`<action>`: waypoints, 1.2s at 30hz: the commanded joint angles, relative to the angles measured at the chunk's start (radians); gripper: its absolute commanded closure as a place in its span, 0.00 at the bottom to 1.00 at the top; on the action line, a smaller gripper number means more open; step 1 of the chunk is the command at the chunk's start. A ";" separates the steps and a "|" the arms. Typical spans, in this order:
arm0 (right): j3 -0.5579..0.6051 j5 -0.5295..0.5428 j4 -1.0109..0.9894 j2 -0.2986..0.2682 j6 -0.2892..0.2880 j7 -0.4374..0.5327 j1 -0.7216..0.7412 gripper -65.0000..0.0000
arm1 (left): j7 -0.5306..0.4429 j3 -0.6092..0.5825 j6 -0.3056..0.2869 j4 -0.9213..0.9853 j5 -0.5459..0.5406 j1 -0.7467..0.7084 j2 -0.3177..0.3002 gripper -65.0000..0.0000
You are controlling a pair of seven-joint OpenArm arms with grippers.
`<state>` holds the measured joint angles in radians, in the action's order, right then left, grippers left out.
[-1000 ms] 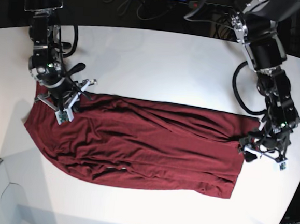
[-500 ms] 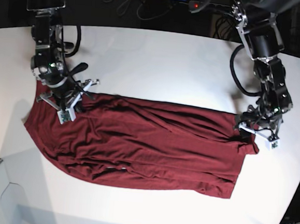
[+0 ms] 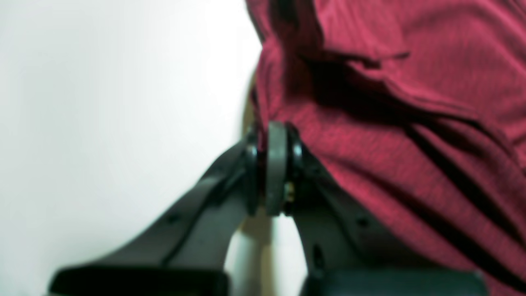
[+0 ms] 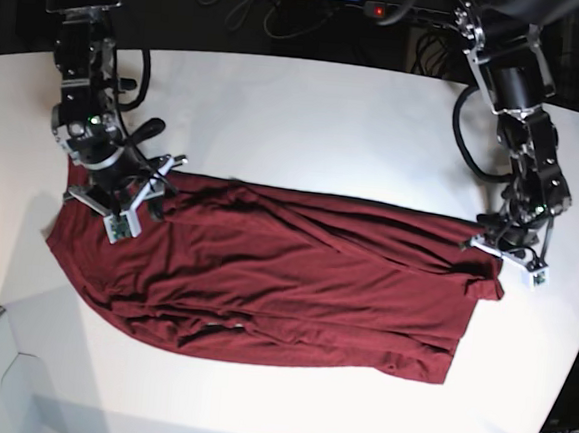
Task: Layout the t-shirt on the table in an organized manner, then fold the t-shirt properly
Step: 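Shift the right gripper along the edge while the left gripper holds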
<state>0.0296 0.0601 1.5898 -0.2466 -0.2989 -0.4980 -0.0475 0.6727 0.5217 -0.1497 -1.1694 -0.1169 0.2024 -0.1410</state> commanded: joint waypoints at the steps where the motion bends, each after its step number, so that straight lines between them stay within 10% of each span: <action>1: -0.030 0.004 0.019 -0.009 0.002 0.022 0.015 0.58 | -0.020 0.001 0.002 -0.016 -0.005 0.022 -0.013 1.00; 17: 0.010 0.005 0.257 0.056 0.000 0.023 -0.186 0.55 | -0.020 0.001 0.002 -0.016 -0.004 0.022 -0.024 1.00; 36: 0.235 0.004 -0.021 0.083 0.005 0.022 0.030 0.55 | -0.021 0.001 0.002 -0.017 -0.005 0.021 -0.029 1.00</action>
<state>0.2668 0.0578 1.5509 -0.1635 -0.2947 -0.5018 -0.0326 0.6716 0.5217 -0.1497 -1.1671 -0.1169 0.2001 -0.1577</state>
